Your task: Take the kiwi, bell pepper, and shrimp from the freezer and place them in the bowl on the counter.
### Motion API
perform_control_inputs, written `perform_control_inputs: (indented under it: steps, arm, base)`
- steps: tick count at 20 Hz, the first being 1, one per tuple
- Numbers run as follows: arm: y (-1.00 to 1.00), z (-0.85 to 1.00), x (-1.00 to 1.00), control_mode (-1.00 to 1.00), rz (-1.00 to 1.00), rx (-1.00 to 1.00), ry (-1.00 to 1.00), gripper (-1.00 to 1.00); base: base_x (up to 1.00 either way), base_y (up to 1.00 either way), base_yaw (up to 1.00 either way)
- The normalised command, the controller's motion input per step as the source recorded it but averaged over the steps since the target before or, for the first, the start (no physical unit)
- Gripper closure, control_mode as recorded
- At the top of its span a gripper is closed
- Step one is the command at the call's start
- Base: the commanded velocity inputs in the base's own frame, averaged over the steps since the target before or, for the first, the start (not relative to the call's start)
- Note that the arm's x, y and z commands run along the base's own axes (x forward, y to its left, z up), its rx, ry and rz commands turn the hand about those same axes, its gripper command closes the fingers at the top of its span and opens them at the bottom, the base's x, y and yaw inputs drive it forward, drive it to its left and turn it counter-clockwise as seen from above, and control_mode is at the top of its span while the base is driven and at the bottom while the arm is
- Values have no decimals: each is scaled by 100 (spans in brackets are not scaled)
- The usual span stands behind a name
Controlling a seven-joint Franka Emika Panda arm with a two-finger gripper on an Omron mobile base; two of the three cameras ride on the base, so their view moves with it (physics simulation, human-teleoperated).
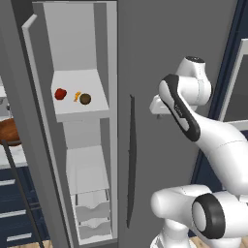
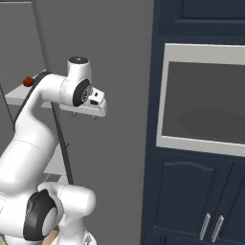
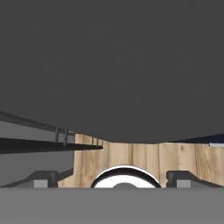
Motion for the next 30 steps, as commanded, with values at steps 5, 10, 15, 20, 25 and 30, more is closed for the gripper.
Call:
perform_control_inputs:
  steps: [5, 10, 15, 20, 25, 30]
  arm:
    - [0, 0, 0, -100, 0, 0, 0, -100]
    - [0, 0, -39, -100, 0, 0, -13, -100]
    - [11, 0, -90, -100, 0, -6, -32, -100]
    - [1, 0, -37, -100, 0, 0, -4, -100]
    - [0, 0, 0, -100, 0, 0, 0, -100]
    - [0, 0, -3, 100, 0, 0, 0, -100]
  base:
    - [0, 0, 0]
    - [0, 0, 0]
    - [0, 0, 0]
    - [0, 0, 0]
    - [0, 0, 0]
    - [-7, 0, 0]
